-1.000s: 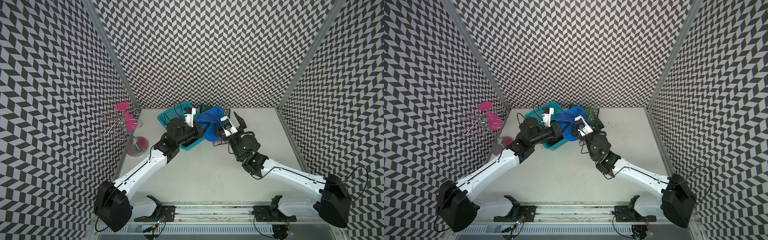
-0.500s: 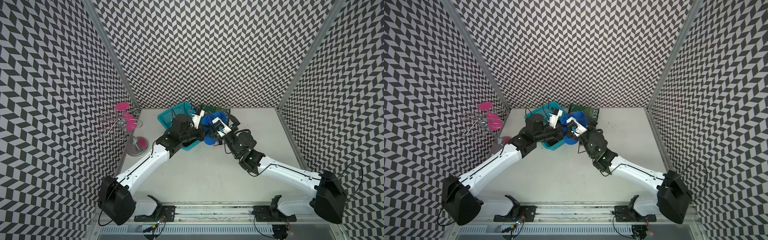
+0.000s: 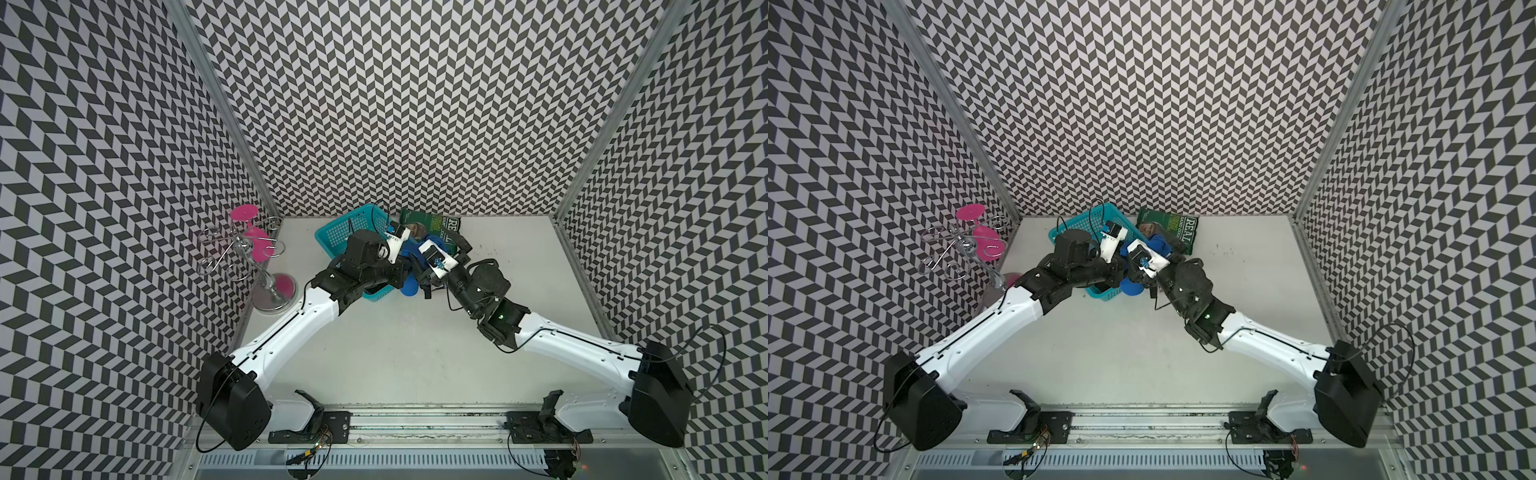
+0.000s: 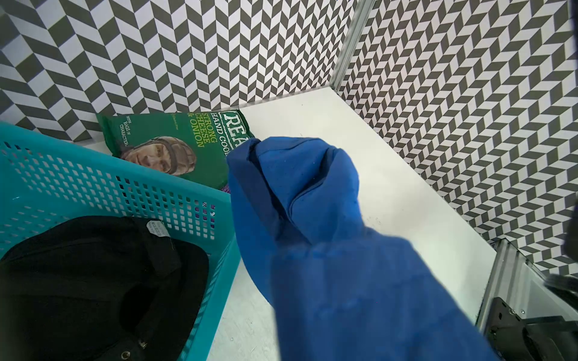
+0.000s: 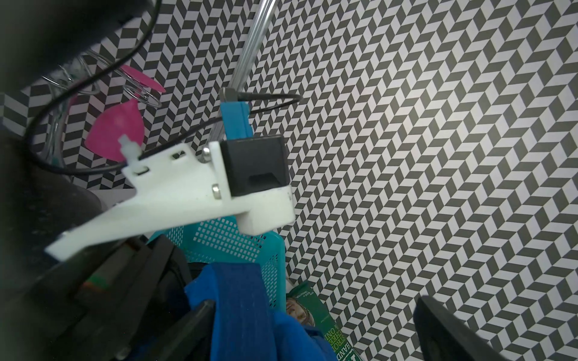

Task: Turn the baseball cap inside out
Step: Turn over the baseball cap.

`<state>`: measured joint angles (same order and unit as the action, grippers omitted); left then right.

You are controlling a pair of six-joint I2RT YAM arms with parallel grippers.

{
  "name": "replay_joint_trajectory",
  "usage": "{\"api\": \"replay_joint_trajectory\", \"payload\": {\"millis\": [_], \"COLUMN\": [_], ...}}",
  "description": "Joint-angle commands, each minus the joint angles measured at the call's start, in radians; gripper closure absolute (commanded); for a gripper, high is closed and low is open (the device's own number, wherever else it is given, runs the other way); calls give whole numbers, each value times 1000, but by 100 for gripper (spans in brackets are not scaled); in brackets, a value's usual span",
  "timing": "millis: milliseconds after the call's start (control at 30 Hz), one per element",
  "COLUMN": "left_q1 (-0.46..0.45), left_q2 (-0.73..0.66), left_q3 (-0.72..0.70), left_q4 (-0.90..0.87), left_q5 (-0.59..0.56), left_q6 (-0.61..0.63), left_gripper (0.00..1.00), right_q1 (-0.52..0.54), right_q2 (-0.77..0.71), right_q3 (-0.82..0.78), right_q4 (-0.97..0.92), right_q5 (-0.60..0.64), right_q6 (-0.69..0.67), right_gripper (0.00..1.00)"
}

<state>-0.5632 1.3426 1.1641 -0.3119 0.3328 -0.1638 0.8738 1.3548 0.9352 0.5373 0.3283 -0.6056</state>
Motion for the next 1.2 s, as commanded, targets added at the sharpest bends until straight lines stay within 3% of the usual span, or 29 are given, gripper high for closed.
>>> {"api": "replay_joint_trajectory", "payload": {"millis": [0, 100, 233, 433, 600, 733, 833, 1167], "left_q1": [-7, -7, -6, -6, -6, -5, -1, 11], "left_q2": [-28, -37, -54, -77, -95, -105, -104, -54], "left_q3": [31, 31, 16, -6, -41, -54, -61, -25], "left_q4": [19, 5, 31, 78, 106, 96, 74, 28], "left_q5": [3, -13, -19, 18, 33, -6, -64, -49], "left_q6": [35, 41, 37, 23, 12, 31, 30, 17], "left_gripper": [100, 100, 100, 100, 100, 100, 100, 100], "right_q1": [2, 4, 14, 34, 41, 45, 44, 36], "right_q2": [25, 2, -38, 7, 38, 55, 62, 104], "right_q3": [50, 52, -26, -2, 30, 43, 68, 84], "right_q4": [-42, -105, -53, -24, 12, 86, 70, 80], "right_q5": [59, -26, -92, 107, 180, 327, 358, 341], "right_q6": [24, 7, -10, 21, -15, -12, -19, -34], "right_gripper": [0, 0, 1, 0, 0, 1, 10, 39]}}
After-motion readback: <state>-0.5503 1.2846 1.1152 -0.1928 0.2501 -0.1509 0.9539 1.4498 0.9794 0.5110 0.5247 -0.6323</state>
